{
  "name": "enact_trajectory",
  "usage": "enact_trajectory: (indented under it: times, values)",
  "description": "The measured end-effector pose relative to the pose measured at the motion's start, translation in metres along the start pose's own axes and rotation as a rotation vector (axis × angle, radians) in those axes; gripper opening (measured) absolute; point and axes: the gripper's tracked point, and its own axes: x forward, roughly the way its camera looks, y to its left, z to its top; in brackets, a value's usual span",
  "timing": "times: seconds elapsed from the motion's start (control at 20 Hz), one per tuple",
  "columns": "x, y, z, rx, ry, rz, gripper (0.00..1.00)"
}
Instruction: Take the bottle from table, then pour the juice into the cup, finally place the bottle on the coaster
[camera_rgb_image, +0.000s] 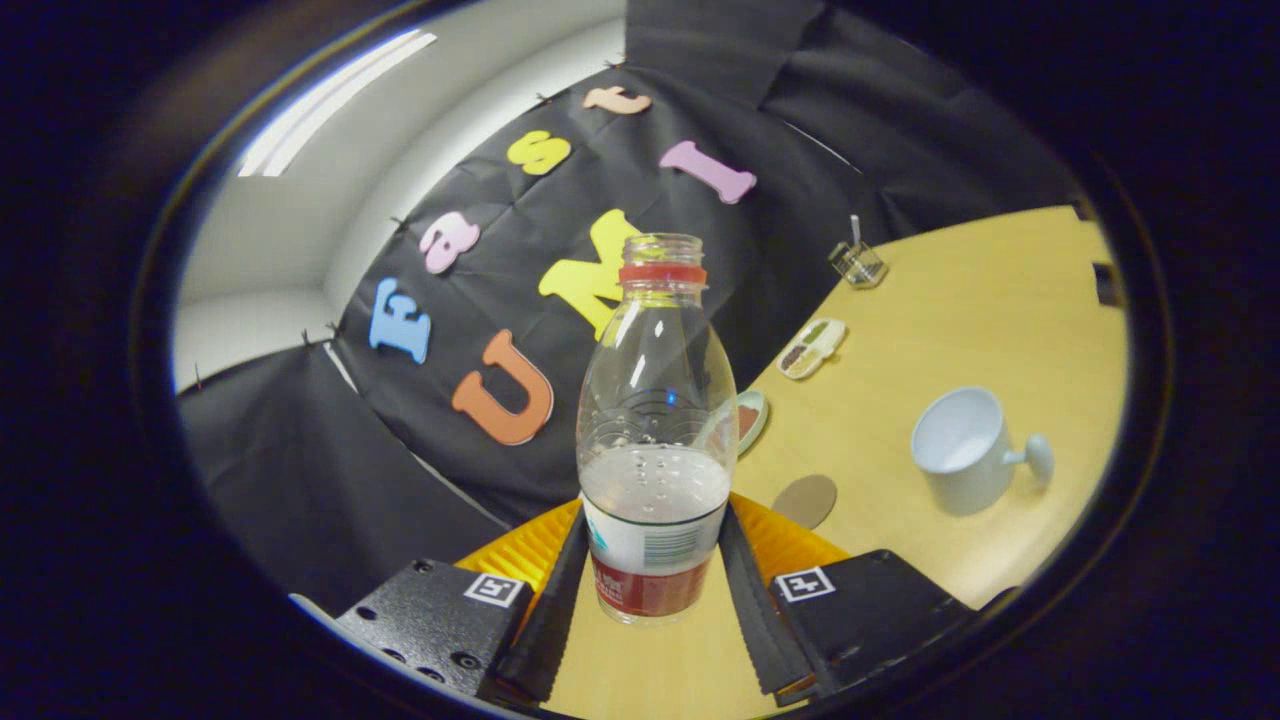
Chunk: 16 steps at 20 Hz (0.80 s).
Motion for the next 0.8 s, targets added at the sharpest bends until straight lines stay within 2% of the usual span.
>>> enact_trajectory:
  times: [0.1, 0.3, 0.5, 0.8]
  values:
    - [-0.010, -0.003, 0.011, -0.147, -0.010, -0.041, 0.77]
    - [-0.027, 0.008, 0.037, -0.335, -0.081, -0.053, 0.77]
    - [-0.030, 0.005, 0.057, -0.553, -0.114, -0.148, 0.77]
    - [0.004, 0.005, 0.064, -0.713, -0.111, -0.217, 0.77]
